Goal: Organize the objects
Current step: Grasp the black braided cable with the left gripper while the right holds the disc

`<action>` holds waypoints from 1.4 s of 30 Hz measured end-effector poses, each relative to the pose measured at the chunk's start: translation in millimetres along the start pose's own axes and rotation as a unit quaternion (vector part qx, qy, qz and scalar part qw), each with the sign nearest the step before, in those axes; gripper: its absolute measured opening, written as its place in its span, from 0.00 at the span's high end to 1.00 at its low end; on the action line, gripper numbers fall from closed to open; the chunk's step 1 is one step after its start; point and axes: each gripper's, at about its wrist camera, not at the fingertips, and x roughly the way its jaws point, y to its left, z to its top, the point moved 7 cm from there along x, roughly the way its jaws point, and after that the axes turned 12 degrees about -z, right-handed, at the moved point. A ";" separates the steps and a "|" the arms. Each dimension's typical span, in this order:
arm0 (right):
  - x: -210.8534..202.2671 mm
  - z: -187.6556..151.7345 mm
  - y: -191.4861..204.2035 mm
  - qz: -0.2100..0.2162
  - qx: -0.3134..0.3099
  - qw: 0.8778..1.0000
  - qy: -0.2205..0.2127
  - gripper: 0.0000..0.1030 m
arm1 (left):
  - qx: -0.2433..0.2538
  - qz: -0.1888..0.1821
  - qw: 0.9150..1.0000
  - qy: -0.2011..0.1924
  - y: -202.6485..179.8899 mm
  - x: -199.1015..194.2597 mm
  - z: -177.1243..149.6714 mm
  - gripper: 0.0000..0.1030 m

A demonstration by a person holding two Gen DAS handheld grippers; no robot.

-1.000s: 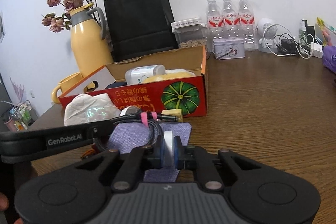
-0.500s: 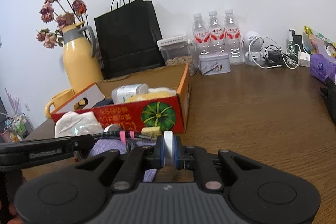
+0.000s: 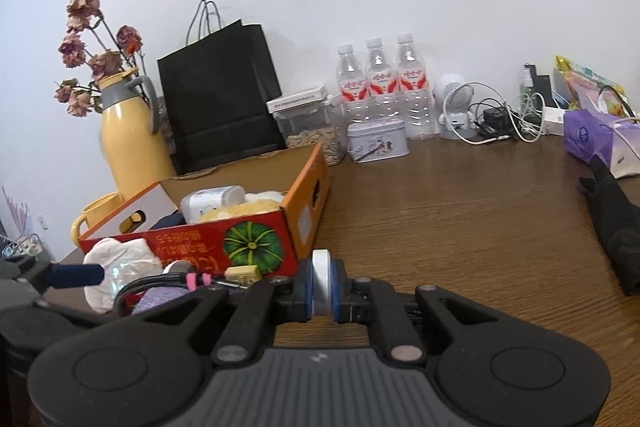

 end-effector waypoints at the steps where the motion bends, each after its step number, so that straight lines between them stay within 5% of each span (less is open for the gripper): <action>1: 0.4 -0.3 -1.5 -0.001 0.001 1.000 0.001 0.92 | 0.004 0.005 1.000 0.012 -1.8 4.8 -1.3 0.00; 9: -3.1 -0.4 -1.0 0.005 0.000 1.000 -0.005 0.92 | -0.002 0.036 0.997 0.061 0.3 19.4 -2.7 0.00; 17: -3.7 -0.7 -0.1 0.004 -0.003 1.000 -0.006 0.92 | -0.055 0.029 0.994 0.091 7.2 27.1 -8.2 0.00; 25: -3.5 -1.8 1.5 0.001 -0.005 1.000 -0.005 0.92 | -0.087 0.027 0.992 0.085 14.4 31.9 -9.1 0.00; 29: -3.5 -2.0 2.0 0.002 -0.006 1.000 -0.005 0.92 | -0.075 0.021 0.994 0.082 8.5 32.8 -10.0 0.15; 38: -3.2 -2.1 2.0 0.002 -0.006 1.000 -0.006 0.92 | -0.068 0.022 0.996 0.059 8.3 23.2 -9.3 0.22; 41: -3.5 -2.2 2.1 0.003 -0.006 1.000 -0.007 0.92 | -0.067 0.012 0.997 0.043 8.0 15.5 -6.9 0.56; 42: -3.7 -2.3 2.0 0.003 -0.006 1.000 -0.007 0.92 | -0.064 0.015 0.997 0.037 8.0 12.4 -5.6 0.60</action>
